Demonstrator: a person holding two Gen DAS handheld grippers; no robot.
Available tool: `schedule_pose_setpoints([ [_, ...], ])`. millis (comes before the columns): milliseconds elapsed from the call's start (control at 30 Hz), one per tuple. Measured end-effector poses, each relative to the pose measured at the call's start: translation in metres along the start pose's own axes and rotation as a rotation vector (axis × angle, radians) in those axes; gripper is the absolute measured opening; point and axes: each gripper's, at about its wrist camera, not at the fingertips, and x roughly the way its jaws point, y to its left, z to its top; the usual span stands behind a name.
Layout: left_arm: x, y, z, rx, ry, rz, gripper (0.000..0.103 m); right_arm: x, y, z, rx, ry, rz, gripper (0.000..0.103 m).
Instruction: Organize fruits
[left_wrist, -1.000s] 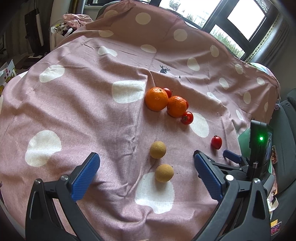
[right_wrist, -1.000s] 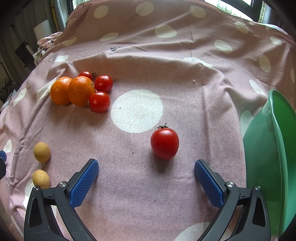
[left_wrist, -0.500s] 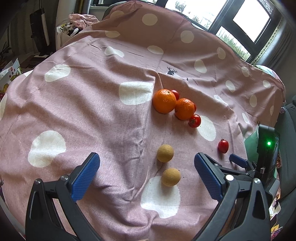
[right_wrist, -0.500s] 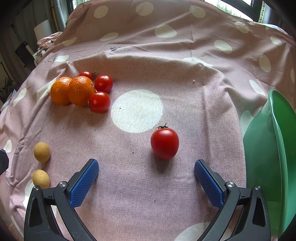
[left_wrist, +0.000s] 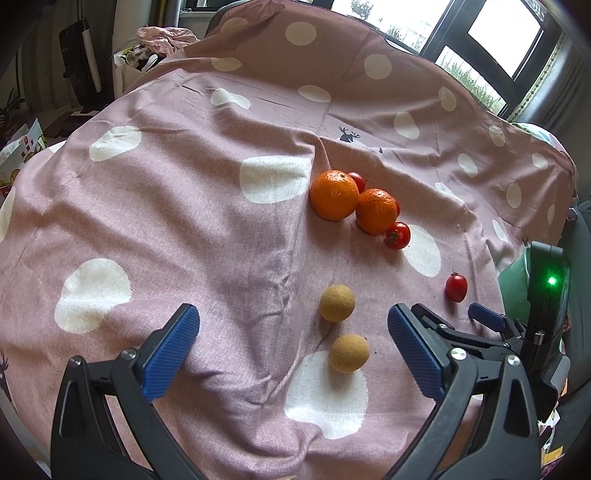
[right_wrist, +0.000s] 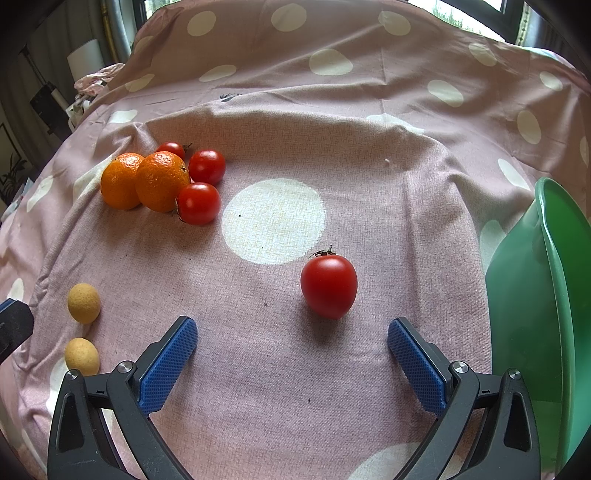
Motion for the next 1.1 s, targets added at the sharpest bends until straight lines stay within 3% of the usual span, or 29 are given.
schedule_pose_setpoints([
  [1100,-0.0007,-0.0034,-0.0023,0.008,-0.003,-0.006,0.102,-0.0005,-0.0005,-0.0009,0.000,0.000,0.000,0.102],
])
